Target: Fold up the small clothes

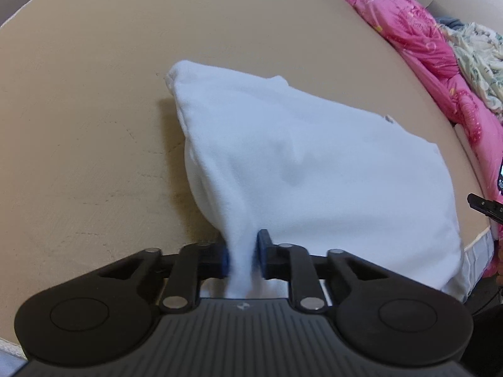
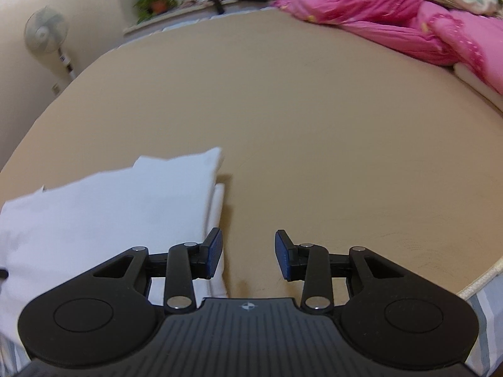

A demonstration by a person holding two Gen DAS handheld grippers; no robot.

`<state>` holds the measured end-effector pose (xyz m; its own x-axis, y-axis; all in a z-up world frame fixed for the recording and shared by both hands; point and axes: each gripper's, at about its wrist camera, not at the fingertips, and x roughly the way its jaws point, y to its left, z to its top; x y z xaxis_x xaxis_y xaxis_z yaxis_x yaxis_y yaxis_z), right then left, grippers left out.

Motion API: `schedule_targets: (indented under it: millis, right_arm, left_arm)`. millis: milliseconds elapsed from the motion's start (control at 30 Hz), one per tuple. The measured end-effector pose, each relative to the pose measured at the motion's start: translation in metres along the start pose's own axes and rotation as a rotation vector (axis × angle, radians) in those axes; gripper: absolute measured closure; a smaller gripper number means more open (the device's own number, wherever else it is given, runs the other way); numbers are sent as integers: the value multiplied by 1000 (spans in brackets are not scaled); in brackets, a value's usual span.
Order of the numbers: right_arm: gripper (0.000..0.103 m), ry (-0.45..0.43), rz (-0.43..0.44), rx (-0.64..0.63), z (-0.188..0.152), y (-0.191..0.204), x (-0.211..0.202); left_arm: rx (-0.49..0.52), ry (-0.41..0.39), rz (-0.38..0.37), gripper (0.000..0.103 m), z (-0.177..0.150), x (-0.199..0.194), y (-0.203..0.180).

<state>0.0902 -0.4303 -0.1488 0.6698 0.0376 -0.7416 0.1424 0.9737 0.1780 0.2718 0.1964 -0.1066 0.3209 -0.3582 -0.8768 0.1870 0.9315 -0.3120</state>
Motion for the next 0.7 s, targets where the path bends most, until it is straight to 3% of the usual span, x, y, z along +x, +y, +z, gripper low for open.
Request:
schedule_targets:
  millis: [167, 433, 567, 700]
  right_arm:
    - [65, -45, -9, 48, 5, -3, -8]
    - [65, -77, -6, 92, 4, -11, -19]
    - [65, -93, 7, 89, 7, -18, -24]
    - [65, -115, 6, 78, 10, -29, -27]
  left_arm:
    - [-52, -61, -60, 91, -3, -32, 16]
    - [-71, -99, 134, 92, -16, -66, 30]
    - [15, -101, 210, 92, -11, -78, -22]
    - [49, -110, 152, 92, 9, -91, -95]
